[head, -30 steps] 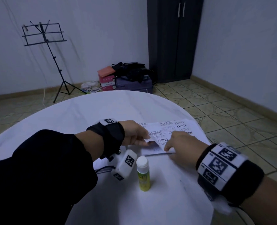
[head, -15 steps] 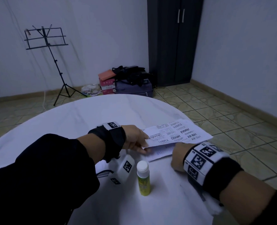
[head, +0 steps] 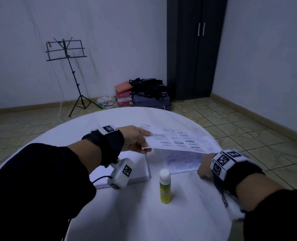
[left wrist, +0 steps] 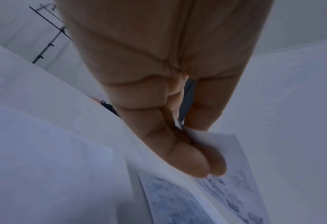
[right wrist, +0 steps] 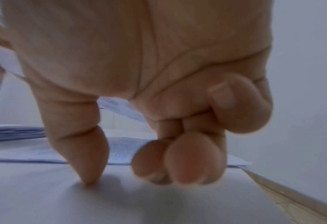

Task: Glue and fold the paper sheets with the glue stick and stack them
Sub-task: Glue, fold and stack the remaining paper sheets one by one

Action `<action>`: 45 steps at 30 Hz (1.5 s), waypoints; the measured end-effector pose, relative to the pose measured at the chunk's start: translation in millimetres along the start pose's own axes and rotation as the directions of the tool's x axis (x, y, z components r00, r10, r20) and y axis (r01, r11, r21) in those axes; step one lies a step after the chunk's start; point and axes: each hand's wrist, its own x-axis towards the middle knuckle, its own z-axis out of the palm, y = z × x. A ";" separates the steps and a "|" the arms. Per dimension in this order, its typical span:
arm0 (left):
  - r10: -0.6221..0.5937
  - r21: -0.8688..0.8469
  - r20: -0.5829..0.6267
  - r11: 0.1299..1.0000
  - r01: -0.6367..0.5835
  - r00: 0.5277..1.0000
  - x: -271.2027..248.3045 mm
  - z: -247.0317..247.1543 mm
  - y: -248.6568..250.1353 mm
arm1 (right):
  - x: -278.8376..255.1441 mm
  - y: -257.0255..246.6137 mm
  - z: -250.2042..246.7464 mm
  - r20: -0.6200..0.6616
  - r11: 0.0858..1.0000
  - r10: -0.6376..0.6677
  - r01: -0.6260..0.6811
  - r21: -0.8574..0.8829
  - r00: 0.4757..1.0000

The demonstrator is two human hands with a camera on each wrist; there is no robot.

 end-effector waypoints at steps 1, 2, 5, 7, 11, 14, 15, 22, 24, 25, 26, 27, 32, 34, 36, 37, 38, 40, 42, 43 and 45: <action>0.010 -0.014 -0.023 1.000 -0.011 1.000 -9.1 -7.0 -0.7 | 0.2 -1.7 0.4 -0.021 1.000 0.018 -0.019 -0.016 1.000; 0.019 -0.021 -0.041 1.000 -0.020 0.999 -18.5 -13.9 -2.3 | -4.1 -2.9 -0.4 -0.029 0.999 0.013 -0.015 -0.051 0.999; 0.021 -0.030 -0.084 0.999 -0.023 0.996 -52.1 -30.8 -12.8 | -27.4 -3.9 -3.4 -0.098 0.995 0.025 -0.034 -0.098 0.995; 0.012 -0.045 -0.107 0.999 -0.017 0.994 -74.6 -41.2 -25.3 | -15.3 3.4 1.2 -0.108 0.994 0.066 -0.075 -0.078 0.992; -0.013 -0.112 -0.174 0.994 -0.006 0.985 -117.6 -61.8 -58.5 | -12.6 -6.1 3.1 -0.072 0.980 -0.030 0.043 0.195 0.997; -0.043 -0.136 -0.232 0.991 0.012 0.972 -147.7 -73.1 -85.0 | -71.1 -30.1 -0.6 0.034 0.852 -0.157 0.118 0.510 0.987; -0.051 -0.114 -0.252 0.993 0.022 0.966 -157.7 -75.4 -93.3 | -78.2 -34.8 2.4 0.048 0.808 -0.208 0.144 0.571 0.977; -0.104 0.255 -0.286 0.950 0.181 0.953 -200.6 -66.9 -140.3 | -95.9 -70.6 18.8 -0.159 0.686 -0.230 0.276 0.674 0.960; -0.127 0.367 -0.258 0.904 0.219 0.958 -204.4 -57.5 -144.7 | -96.4 -76.6 20.4 -0.215 0.695 -0.188 0.284 0.660 0.958; -0.135 0.429 -0.244 0.873 0.232 0.960 -205.1 -53.3 -145.5 | -97.6 -79.5 20.6 -0.226 0.705 -0.171 0.279 0.652 0.959; -0.143 0.488 -0.232 0.838 0.243 0.962 -204.9 -50.9 -146.7 | -99.9 -82.2 20.4 -0.238 0.709 -0.159 0.278 0.648 0.958; -0.153 0.539 -0.223 0.804 0.252 0.963 -205.7 -48.5 -146.5 | -103.0 -84.7 20.1 -0.244 0.706 -0.153 0.278 0.651 0.958; -0.098 0.848 -0.283 0.438 0.297 0.954 -212.3 -46.6 -149.1 | -111.0 -103.5 16.1 -0.289 0.595 -0.122 0.303 0.744 0.949; -0.056 0.919 -0.248 0.302 0.254 0.967 -215.6 -45.2 -152.9 | -116.3 -114.4 10.9 -0.262 0.583 -0.136 0.291 0.759 0.955; -0.072 0.961 -0.152 0.223 0.164 0.986 -215.6 -43.1 -156.6 | -122.6 -127.4 5.4 -0.225 0.613 -0.186 0.292 0.734 0.956; -0.082 0.970 -0.106 0.209 0.121 0.991 -214.8 -41.7 -158.2 | -124.2 -134.2 3.0 -0.232 0.631 -0.210 0.313 0.710 0.950; -0.082 0.973 -0.076 0.210 0.092 0.994 -213.8 -40.7 -160.0 | -126.8 -141.9 0.3 -0.256 0.641 -0.237 0.349 0.684 0.937; -0.066 0.975 -0.048 0.215 0.061 0.997 -212.1 -38.4 -161.8 | -131.5 -158.4 -5.5 -0.336 0.629 -0.279 0.436 0.644 0.899; -0.047 0.976 -0.041 0.213 0.050 0.998 -210.6 -36.8 -162.5 | -136.5 -177.3 -10.7 -0.406 0.585 -0.302 0.504 0.636 0.863; -0.039 0.976 -0.042 0.212 0.049 0.998 -209.7 -36.5 -162.8 | -138.3 -187.1 -12.6 -0.427 0.577 -0.305 0.522 0.628 0.851; -0.029 0.975 -0.045 0.214 0.051 0.999 -208.7 -36.6 -163.8 | -140.2 -208.7 -15.0 -0.453 0.610 -0.315 0.544 0.576 0.834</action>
